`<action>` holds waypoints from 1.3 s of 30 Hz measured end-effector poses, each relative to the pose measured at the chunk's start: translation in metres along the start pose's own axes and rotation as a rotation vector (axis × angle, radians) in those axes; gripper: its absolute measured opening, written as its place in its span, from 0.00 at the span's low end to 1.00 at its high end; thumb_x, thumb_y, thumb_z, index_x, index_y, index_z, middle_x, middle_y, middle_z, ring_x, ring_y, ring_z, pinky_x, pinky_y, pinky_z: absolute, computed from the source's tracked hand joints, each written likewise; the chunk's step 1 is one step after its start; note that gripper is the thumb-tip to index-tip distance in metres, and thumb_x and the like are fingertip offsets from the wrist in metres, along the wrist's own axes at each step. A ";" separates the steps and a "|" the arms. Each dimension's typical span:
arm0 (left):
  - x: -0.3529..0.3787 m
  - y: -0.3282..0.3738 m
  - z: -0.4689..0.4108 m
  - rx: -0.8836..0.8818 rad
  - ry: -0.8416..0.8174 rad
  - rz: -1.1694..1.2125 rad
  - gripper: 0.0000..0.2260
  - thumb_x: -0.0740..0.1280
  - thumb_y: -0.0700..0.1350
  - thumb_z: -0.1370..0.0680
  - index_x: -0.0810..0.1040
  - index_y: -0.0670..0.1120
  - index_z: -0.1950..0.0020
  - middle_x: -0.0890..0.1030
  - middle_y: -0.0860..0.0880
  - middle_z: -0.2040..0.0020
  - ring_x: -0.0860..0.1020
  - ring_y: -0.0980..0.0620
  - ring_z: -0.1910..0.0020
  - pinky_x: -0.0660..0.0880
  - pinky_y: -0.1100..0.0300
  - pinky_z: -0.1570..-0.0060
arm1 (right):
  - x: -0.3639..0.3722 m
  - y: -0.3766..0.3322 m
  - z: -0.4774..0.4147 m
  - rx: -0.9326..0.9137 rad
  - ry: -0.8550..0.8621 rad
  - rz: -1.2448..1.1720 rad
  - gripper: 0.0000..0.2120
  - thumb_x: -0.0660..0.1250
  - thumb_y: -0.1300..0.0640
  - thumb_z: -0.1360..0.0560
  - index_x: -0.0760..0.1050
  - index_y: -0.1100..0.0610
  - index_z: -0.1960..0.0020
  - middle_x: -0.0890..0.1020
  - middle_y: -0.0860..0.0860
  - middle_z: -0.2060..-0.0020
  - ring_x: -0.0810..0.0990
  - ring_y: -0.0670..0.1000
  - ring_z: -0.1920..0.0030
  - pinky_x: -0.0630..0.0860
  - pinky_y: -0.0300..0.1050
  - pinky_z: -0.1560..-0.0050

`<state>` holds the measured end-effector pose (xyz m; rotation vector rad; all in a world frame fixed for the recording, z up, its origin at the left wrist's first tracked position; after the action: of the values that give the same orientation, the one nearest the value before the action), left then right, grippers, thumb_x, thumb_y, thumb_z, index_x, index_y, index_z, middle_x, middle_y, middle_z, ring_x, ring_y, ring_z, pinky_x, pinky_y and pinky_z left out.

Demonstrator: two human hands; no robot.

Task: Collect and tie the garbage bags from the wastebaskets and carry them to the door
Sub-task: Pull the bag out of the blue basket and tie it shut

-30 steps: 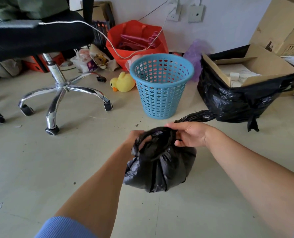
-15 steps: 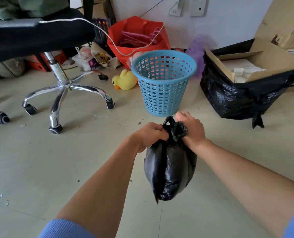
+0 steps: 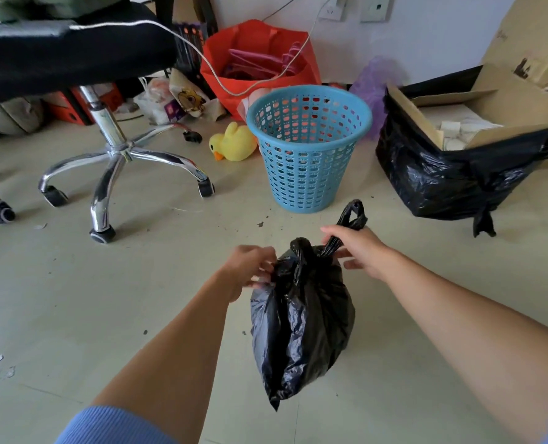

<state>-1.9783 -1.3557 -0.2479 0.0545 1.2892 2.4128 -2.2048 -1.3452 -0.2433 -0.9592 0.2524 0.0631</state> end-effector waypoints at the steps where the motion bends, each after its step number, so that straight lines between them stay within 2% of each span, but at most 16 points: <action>1: 0.002 0.006 -0.004 0.077 0.106 0.000 0.03 0.66 0.39 0.25 0.77 0.41 0.58 0.78 0.46 0.63 0.74 0.51 0.68 0.73 0.60 0.68 | -0.002 -0.001 0.000 -0.032 0.079 -0.032 0.15 0.69 0.44 0.29 0.83 0.55 0.55 0.82 0.51 0.55 0.78 0.50 0.61 0.71 0.42 0.66; 3: 0.014 0.020 -0.009 0.195 0.182 -0.053 0.03 0.68 0.37 0.25 0.80 0.43 0.57 0.79 0.47 0.61 0.75 0.52 0.65 0.75 0.60 0.66 | -0.004 -0.002 0.001 -0.053 0.149 -0.081 0.16 0.66 0.44 0.27 0.83 0.56 0.55 0.81 0.50 0.59 0.76 0.50 0.62 0.70 0.42 0.67; 6: 0.038 0.030 -0.013 0.221 0.105 -0.196 0.06 0.70 0.34 0.27 0.82 0.41 0.51 0.81 0.47 0.61 0.76 0.51 0.63 0.77 0.60 0.62 | -0.005 -0.002 0.002 -0.032 0.196 -0.122 0.19 0.61 0.44 0.23 0.82 0.56 0.60 0.79 0.50 0.63 0.74 0.50 0.64 0.69 0.42 0.68; 8: 0.051 0.027 -0.015 0.227 0.039 -0.312 0.08 0.71 0.32 0.29 0.83 0.38 0.51 0.84 0.43 0.58 0.78 0.49 0.61 0.80 0.57 0.55 | -0.006 -0.001 0.001 -0.013 0.225 -0.145 0.21 0.59 0.44 0.21 0.80 0.55 0.63 0.80 0.51 0.61 0.75 0.51 0.63 0.69 0.41 0.69; 10: 0.060 0.022 -0.017 0.227 0.006 -0.395 0.09 0.75 0.37 0.30 0.83 0.38 0.51 0.83 0.43 0.57 0.78 0.49 0.60 0.78 0.56 0.51 | -0.009 0.002 0.001 -0.001 0.236 -0.166 0.21 0.58 0.44 0.21 0.78 0.55 0.65 0.81 0.52 0.60 0.76 0.51 0.63 0.68 0.40 0.70; 13: 0.071 0.014 -0.019 0.242 0.028 -0.536 0.10 0.73 0.39 0.31 0.84 0.41 0.50 0.83 0.46 0.57 0.79 0.49 0.57 0.78 0.57 0.50 | -0.011 0.002 0.003 0.013 0.216 -0.204 0.21 0.58 0.44 0.21 0.77 0.54 0.66 0.81 0.53 0.61 0.77 0.50 0.64 0.68 0.40 0.72; 16: 0.077 0.011 -0.017 0.267 0.069 -0.601 0.10 0.73 0.43 0.31 0.83 0.44 0.51 0.82 0.47 0.56 0.78 0.49 0.56 0.77 0.58 0.54 | -0.008 0.000 0.005 0.024 0.177 -0.218 0.21 0.58 0.45 0.21 0.76 0.54 0.67 0.81 0.52 0.64 0.76 0.51 0.65 0.69 0.40 0.73; 19: 0.077 0.009 -0.015 0.299 0.121 -0.581 0.07 0.72 0.44 0.31 0.81 0.47 0.54 0.76 0.52 0.64 0.74 0.50 0.60 0.69 0.62 0.61 | -0.005 -0.002 0.006 0.039 0.127 -0.203 0.21 0.58 0.45 0.21 0.76 0.54 0.67 0.81 0.51 0.65 0.76 0.51 0.65 0.69 0.40 0.73; 23: 0.074 0.010 -0.013 0.387 0.171 -0.479 0.14 0.66 0.34 0.31 0.75 0.48 0.49 0.73 0.52 0.70 0.72 0.49 0.66 0.70 0.58 0.65 | -0.008 0.002 0.006 0.061 0.130 -0.167 0.19 0.58 0.46 0.21 0.75 0.54 0.65 0.81 0.51 0.63 0.75 0.50 0.67 0.70 0.40 0.70; 26: 0.074 0.016 -0.010 0.433 0.203 -0.336 0.15 0.66 0.32 0.31 0.78 0.47 0.48 0.74 0.50 0.70 0.71 0.52 0.70 0.70 0.59 0.65 | -0.013 0.008 0.005 0.098 0.129 -0.202 0.18 0.58 0.47 0.20 0.75 0.54 0.64 0.80 0.51 0.64 0.75 0.50 0.67 0.69 0.42 0.68; 29: 0.076 0.026 -0.001 0.360 0.096 -0.114 0.13 0.66 0.29 0.28 0.83 0.43 0.51 0.78 0.51 0.67 0.76 0.58 0.71 0.75 0.68 0.68 | -0.016 0.013 0.004 0.126 0.112 -0.248 0.14 0.58 0.48 0.21 0.73 0.54 0.61 0.78 0.51 0.66 0.74 0.50 0.69 0.67 0.41 0.69; 31: 0.075 0.029 0.005 0.257 0.016 -0.049 0.17 0.60 0.27 0.27 0.85 0.44 0.58 0.82 0.46 0.64 0.80 0.52 0.65 0.80 0.63 0.62 | -0.016 0.016 0.004 0.137 0.124 -0.258 0.12 0.59 0.49 0.21 0.73 0.55 0.58 0.77 0.51 0.67 0.75 0.50 0.69 0.68 0.40 0.70; 34: 0.071 0.030 0.009 0.153 -0.013 -0.131 0.14 0.62 0.34 0.26 0.85 0.46 0.62 0.84 0.41 0.57 0.82 0.43 0.57 0.81 0.51 0.49 | -0.016 0.018 0.005 0.140 0.128 -0.256 0.12 0.60 0.49 0.20 0.74 0.55 0.57 0.77 0.51 0.67 0.76 0.50 0.69 0.69 0.40 0.70; 36: 0.072 0.029 0.010 0.117 -0.009 -0.213 0.08 0.68 0.43 0.28 0.86 0.45 0.62 0.84 0.41 0.57 0.82 0.44 0.57 0.81 0.50 0.48 | -0.015 0.018 0.005 0.140 0.127 -0.243 0.12 0.60 0.49 0.20 0.74 0.55 0.57 0.77 0.51 0.68 0.76 0.51 0.69 0.70 0.40 0.70; 38: 0.074 0.029 0.007 0.134 0.034 -0.322 0.11 0.73 0.51 0.30 0.82 0.44 0.67 0.81 0.44 0.64 0.78 0.48 0.65 0.80 0.54 0.59 | -0.013 0.016 0.005 0.135 0.120 -0.232 0.12 0.60 0.49 0.20 0.74 0.55 0.57 0.78 0.51 0.67 0.77 0.51 0.68 0.70 0.40 0.70; 39: 0.074 0.028 0.004 0.161 0.078 -0.382 0.13 0.75 0.51 0.32 0.78 0.44 0.70 0.78 0.46 0.68 0.75 0.50 0.69 0.76 0.58 0.66 | -0.011 0.014 0.005 0.131 0.112 -0.226 0.12 0.60 0.49 0.20 0.74 0.55 0.57 0.78 0.52 0.67 0.77 0.51 0.68 0.70 0.40 0.70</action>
<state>-2.0550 -1.3389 -0.2338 -0.2237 1.3830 2.0040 -2.2165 -1.3319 -0.2494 -0.8567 0.2471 -0.2124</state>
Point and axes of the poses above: each hand's wrist, its own z-axis away from the middle knuckle, its own x-axis out of the palm, y = z × x, the point moved 1 cm from there along -z, towards the middle knuckle
